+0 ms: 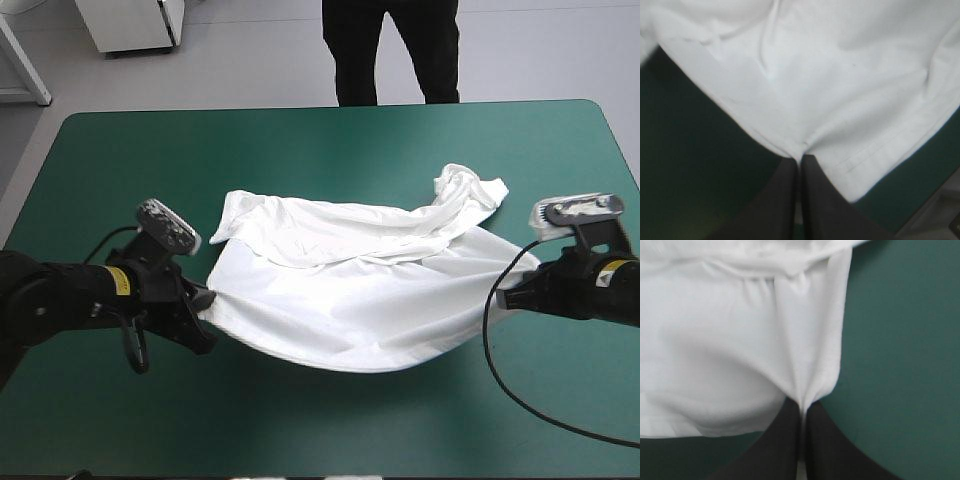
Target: Fold the cloth
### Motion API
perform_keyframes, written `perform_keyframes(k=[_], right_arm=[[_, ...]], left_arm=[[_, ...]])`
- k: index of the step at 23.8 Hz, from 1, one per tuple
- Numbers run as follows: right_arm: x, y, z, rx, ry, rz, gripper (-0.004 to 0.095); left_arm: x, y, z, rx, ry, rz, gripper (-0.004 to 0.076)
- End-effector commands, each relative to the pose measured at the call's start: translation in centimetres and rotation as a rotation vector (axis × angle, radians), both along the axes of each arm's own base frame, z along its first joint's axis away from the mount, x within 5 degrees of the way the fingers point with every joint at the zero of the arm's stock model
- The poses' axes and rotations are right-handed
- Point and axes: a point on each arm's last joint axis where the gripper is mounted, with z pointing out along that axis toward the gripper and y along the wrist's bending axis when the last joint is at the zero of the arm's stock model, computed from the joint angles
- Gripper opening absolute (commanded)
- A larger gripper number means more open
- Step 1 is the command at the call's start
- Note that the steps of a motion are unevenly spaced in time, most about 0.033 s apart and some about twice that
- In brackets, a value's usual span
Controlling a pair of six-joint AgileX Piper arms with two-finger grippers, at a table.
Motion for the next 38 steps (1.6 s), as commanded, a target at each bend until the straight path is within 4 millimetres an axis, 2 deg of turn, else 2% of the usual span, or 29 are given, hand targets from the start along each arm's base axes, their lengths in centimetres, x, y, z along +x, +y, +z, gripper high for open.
perform_keyframes(k=[1,3,4,5,6,7,8,9,10,13,18,23,27,31,35,38], right_arm=[[-2.1,0.0,5.5,0.054,-0.201,0.014,-0.0016],[-3.0,0.0,7.8,0.08,-0.286,0.025,-0.0016],[-4.1,-0.1,10.2,0.09,-0.378,0.031,-0.0016],[-4.7,-0.2,11.3,0.095,-0.427,0.032,-0.0016],[-5.8,-0.3,13.3,0.107,-0.524,0.031,-0.0016],[-6.4,-0.4,14.3,0.116,-0.581,0.029,-0.0016],[-7.6,-0.6,16.4,0.135,-0.702,0.024,-0.0016],[-8.1,-0.7,17.2,0.14,-0.757,0.024,-0.0016],[-9.2,-0.8,19.0,0.148,-0.876,0.03,-0.0016],[-10.9,-0.9,22.5,0.193,-1.111,0.046,-0.0016],[-11.9,-0.9,26.4,0.228,-1.366,0.061,-0.0016],[-9.4,-0.8,28.0,0.238,-1.451,0.042,-0.0017],[-6.1,-0.6,28.4,0.242,-1.491,0.014,-0.0017],[-1.9,-0.5,28.8,0.23,-1.588,-0.035,-0.0017],[3.2,-0.1,28.0,0.238,-1.606,-0.07,-0.0017],[7.3,0.3,27.2,0.238,-1.596,-0.083,-0.0017]], left_arm=[[-2.1,0.7,5.4,-0.111,-0.136,-0.014,-0.0006],[-3.0,1.2,8.3,-0.162,-0.232,-0.016,-0.0007],[-3.9,1.7,10.7,-0.204,-0.312,-0.019,-0.0007],[-4.3,1.9,11.8,-0.222,-0.354,-0.023,-0.0007],[-5.3,2.5,14.1,-0.256,-0.443,-0.031,-0.0007],[-5.7,2.8,15.1,-0.271,-0.481,-0.033,-0.0007],[-6.6,3.3,17.1,-0.306,-0.569,-0.037,-0.0007],[-6.9,3.4,17.9,-0.321,-0.606,-0.039,-0.0007],[-7.6,3.9,19.9,-0.353,-0.712,-0.049,-0.0007],[-8.5,4.4,23.3,-0.426,-0.889,-0.047,-0.0007],[-8.8,4.7,25.7,-0.494,-1.044,-0.035,-0.0007],[-7.9,5.4,27.4,-0.501,-1.261,0.078,-0.0006],[-5.2,4.8,28.2,-0.453,-1.396,0.155,-0.0007],[-0.6,3.1,28.2,-0.347,-1.505,0.218,-0.0006],[4.2,0.9,27.4,-0.251,-1.574,0.25,-0.0006],[7.7,0.2,26.5,-0.205,-1.617,0.284,-0.0006]])
